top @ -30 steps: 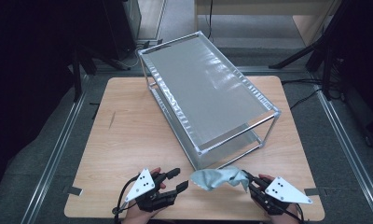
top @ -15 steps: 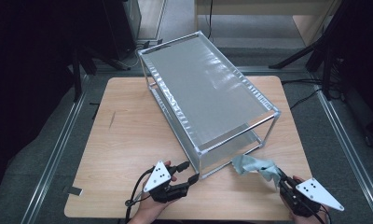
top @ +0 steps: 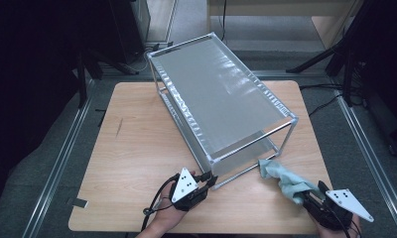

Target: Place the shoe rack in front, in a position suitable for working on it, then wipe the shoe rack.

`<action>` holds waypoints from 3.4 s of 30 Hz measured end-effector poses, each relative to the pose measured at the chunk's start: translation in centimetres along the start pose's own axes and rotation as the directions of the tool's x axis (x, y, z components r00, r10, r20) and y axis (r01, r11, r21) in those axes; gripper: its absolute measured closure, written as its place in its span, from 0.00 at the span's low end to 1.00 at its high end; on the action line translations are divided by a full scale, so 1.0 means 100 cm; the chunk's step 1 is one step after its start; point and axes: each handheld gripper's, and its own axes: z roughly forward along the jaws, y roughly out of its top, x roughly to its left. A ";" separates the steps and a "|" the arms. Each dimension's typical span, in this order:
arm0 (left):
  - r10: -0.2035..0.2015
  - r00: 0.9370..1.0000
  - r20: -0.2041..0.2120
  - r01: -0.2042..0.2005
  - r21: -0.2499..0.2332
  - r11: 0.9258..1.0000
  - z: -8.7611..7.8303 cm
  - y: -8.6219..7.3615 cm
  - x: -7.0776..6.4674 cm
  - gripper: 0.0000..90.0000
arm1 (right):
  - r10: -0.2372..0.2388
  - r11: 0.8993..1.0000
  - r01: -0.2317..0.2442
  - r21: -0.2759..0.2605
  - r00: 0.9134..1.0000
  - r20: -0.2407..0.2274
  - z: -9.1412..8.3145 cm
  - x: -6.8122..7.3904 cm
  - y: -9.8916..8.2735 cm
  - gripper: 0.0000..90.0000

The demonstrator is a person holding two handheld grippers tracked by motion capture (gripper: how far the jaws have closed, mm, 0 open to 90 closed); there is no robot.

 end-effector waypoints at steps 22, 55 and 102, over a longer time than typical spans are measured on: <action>-0.030 0.998 -0.046 0.030 -0.022 0.999 -0.050 -0.022 0.019 0.91 | 0.004 1.000 -0.003 -0.008 0.994 0.105 0.027 -0.005 0.012 0.45; -0.053 0.998 -0.033 0.052 -0.032 0.998 -0.040 -0.020 0.028 0.91 | -0.027 0.996 0.028 -0.083 1.000 0.013 -0.010 -0.001 0.016 0.34; -0.019 0.997 -0.071 0.015 -0.059 0.998 -0.089 -0.043 0.002 0.91 | -0.070 0.994 0.064 -0.093 0.996 -0.054 0.025 0.068 0.054 0.42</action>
